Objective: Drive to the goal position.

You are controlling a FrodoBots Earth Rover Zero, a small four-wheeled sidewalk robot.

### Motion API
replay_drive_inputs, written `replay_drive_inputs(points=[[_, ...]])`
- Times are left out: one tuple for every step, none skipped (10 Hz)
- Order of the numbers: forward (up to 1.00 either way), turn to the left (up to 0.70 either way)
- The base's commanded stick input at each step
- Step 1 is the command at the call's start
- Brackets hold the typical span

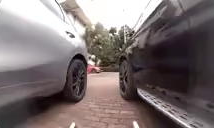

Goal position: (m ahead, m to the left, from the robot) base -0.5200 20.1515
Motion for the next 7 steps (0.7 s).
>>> replay_drive_inputs(points=[[0.45,0.00],[0.45,0.00],[0.45,0.00],[0.45,0.00],[0.45,0.00],[0.45,0.00],[0.45,0.00]])
